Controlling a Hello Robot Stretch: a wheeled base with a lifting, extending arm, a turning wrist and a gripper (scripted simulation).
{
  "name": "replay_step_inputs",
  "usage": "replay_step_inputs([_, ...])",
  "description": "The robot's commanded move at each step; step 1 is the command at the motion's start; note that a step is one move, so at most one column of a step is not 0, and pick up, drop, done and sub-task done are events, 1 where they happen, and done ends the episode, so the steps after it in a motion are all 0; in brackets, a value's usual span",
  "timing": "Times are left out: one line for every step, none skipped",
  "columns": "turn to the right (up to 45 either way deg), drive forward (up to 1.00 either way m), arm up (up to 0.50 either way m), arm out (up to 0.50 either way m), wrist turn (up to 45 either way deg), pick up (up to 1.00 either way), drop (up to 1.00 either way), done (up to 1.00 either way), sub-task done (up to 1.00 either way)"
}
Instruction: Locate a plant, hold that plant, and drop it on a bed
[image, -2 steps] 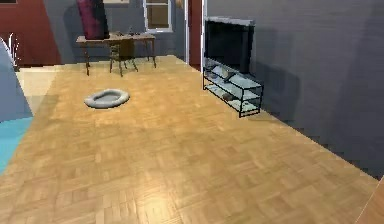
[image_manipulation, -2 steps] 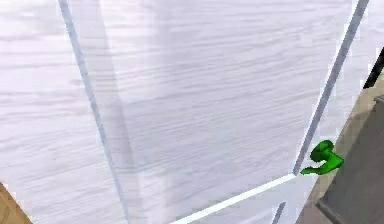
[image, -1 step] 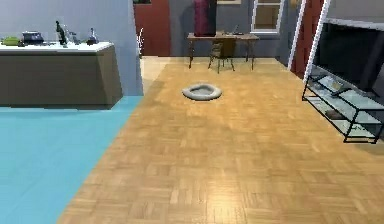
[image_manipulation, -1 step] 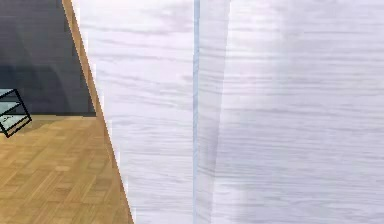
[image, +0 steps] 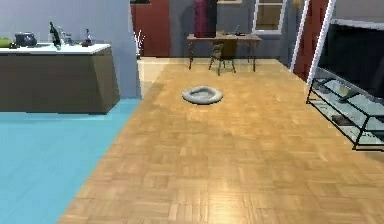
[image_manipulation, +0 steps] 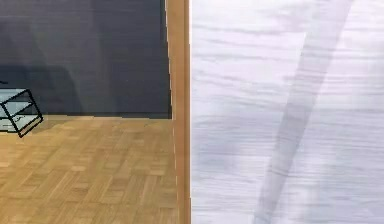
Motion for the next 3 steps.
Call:
replay_step_inputs([-45.0,0.0,0.0,0.0,0.0,0.0,0.0,0.0,0.0])
replay_step_inputs([0.0,0.5,0.0,0.0,0.0,0.0,0.0,0.0,0.0])
replay_step_inputs([-12.0,0.0,0.0,0.0,0.0,0.0,0.0,0.0,0.0])
